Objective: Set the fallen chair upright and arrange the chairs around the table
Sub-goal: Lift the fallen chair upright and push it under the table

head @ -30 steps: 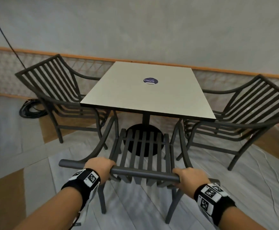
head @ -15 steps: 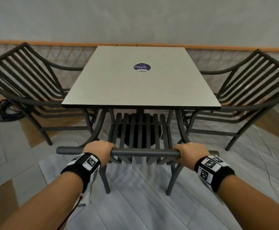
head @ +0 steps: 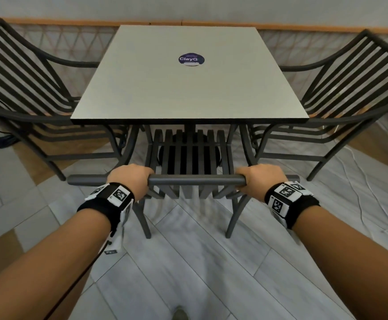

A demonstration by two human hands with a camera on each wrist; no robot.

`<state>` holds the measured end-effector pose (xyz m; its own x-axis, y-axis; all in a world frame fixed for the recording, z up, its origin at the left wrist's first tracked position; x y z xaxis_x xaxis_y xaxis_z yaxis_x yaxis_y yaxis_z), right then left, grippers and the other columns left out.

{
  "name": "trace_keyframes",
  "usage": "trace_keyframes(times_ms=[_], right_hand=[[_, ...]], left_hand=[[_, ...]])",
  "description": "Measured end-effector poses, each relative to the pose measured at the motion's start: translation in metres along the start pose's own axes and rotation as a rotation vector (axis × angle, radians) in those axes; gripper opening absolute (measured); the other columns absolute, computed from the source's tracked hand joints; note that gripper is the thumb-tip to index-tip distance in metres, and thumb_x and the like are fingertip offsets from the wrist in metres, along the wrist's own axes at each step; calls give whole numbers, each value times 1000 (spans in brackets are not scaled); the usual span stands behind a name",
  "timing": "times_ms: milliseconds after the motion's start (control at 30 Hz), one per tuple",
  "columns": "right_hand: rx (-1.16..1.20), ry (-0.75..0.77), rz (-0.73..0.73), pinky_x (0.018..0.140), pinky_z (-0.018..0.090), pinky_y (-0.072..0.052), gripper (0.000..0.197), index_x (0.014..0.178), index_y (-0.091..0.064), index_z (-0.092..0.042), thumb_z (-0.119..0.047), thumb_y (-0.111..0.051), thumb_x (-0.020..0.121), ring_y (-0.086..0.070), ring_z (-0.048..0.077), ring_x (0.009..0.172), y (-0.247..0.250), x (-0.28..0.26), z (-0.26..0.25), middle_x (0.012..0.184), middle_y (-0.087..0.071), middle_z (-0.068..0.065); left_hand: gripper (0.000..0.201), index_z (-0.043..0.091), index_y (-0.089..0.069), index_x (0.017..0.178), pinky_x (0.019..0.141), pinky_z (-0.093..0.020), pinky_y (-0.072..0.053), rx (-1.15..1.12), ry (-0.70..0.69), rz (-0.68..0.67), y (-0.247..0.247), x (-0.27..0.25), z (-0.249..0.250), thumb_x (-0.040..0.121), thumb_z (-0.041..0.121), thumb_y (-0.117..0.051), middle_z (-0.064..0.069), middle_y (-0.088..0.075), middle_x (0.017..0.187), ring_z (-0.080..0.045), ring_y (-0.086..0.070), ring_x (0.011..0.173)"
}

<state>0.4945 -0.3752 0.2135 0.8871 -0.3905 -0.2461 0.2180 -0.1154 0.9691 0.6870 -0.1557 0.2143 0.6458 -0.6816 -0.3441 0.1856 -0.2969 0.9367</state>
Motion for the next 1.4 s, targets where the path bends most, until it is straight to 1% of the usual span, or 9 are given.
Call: trace_keyframes(times_ms=[267,533,700,833,933,1033,1133,1233,1400], right_hand=[[-18,-3,-30,64,34,-54,7,90,-54,-35,-42,-56,87,-59,16,68,-3,-4,11,74,-64,-4],[-33,10,-19,64,31,-50,12,93,-58,-38,-43,-61,83,-58,15,70,-3,-7,28,76,-65,-7],[-21,-28,-19,62,31,-46,12,81,-49,-40,-41,-60,84,-57,17,71,-2,-10,27,69,-56,-10],[-26,-46,-5,59,29,-43,9,82,-52,-36,-41,-59,86,-56,16,70,-3,-11,27,69,-55,-10],[-18,-48,14,60,29,-45,8,84,-53,-34,-40,-58,86,-58,16,73,-3,-13,25,74,-59,-8],[0,-57,78,61,31,-48,11,83,-52,-32,-37,-61,84,-57,17,70,-3,-16,23,72,-56,-8],[-14,-90,147,64,33,-51,13,88,-57,-30,-37,-65,81,-59,20,72,-3,-22,17,79,-60,-4],[-12,-152,173,69,34,-50,16,95,-58,-28,-36,-62,81,-60,22,79,1,-27,6,82,-56,-3],[95,-78,129,88,36,-44,27,108,-56,-25,-31,-62,82,-57,22,95,10,-29,-60,97,-59,-1]], left_hand=[[21,26,-65,102,69,-38,-52,-16,-15,-9,-3,-2,8,87,14,-55,1,-56,80,-24,-53,73],[20,23,-64,100,68,-37,-49,-43,-8,19,-7,-5,24,90,14,-50,0,-55,79,-25,-53,73],[19,23,-62,102,69,-35,-44,-69,0,58,-9,-9,25,91,15,-48,0,-58,82,-24,-52,73],[12,24,-61,99,87,-36,-39,-78,-13,168,-10,-15,21,89,22,-54,3,-61,83,-25,-63,90],[16,26,-60,103,108,-41,-30,-143,60,293,-15,-26,15,87,27,-58,2,-65,104,-24,-57,109],[44,28,-49,126,119,-53,-11,-210,156,366,-25,-43,7,85,22,-61,0,-54,131,-25,-41,133],[77,25,-19,150,120,-55,0,-181,191,316,-37,-61,-3,85,17,-60,-4,-22,158,-26,-9,149],[94,28,6,152,121,-52,1,-184,175,222,-41,-77,-15,86,11,-58,-1,6,163,-25,9,150],[88,29,5,153,123,-48,0,-275,73,116,-33,-98,-40,90,12,-53,4,11,163,-16,11,150]])
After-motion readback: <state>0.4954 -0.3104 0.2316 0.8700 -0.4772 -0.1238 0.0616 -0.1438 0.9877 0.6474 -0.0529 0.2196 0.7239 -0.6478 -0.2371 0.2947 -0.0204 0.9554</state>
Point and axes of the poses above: each hand's wrist, its own x-axis towards the middle knuckle, its own y-axis out of the back of the hand, z = x × y, the point moved 3 cm from there along x, towards the middle knuckle
